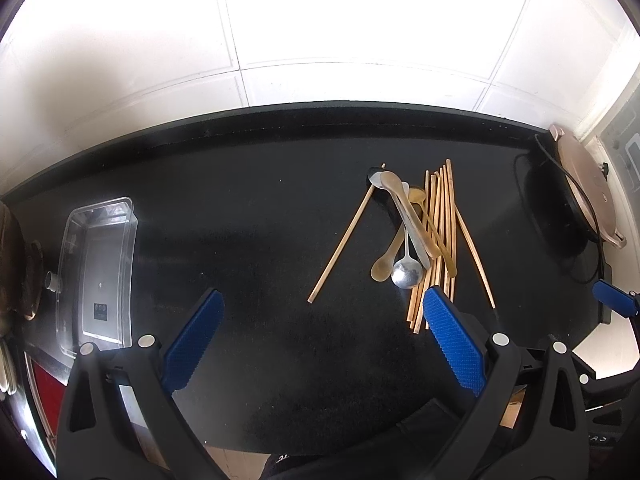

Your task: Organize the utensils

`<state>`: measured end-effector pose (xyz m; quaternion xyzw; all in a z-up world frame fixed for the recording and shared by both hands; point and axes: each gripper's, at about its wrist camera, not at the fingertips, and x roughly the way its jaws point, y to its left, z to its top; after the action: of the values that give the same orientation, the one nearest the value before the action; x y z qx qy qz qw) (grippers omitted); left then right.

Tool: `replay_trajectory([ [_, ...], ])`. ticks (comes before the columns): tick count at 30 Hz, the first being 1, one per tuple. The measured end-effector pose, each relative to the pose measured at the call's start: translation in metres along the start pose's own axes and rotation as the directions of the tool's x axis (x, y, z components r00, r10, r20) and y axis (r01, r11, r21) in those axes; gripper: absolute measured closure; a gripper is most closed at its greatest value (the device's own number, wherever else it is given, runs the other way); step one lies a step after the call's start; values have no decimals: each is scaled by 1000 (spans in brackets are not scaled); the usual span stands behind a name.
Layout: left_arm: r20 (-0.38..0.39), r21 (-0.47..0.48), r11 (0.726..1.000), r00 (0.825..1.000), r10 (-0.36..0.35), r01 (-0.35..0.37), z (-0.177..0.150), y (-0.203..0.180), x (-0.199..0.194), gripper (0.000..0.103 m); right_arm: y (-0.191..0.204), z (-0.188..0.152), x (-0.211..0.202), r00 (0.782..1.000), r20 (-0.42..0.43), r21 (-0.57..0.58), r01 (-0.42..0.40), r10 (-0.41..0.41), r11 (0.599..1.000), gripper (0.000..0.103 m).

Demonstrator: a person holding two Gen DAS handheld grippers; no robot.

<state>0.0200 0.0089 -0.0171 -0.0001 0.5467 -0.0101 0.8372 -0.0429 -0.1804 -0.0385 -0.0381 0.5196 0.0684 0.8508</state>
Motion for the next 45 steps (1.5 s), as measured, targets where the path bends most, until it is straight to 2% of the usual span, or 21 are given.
replay_trajectory([
  [45,-24,-10,1000,1000,10,-10,2,3,7,6,1,3,9,1000,-14,-3,-4,4,1000,6],
])
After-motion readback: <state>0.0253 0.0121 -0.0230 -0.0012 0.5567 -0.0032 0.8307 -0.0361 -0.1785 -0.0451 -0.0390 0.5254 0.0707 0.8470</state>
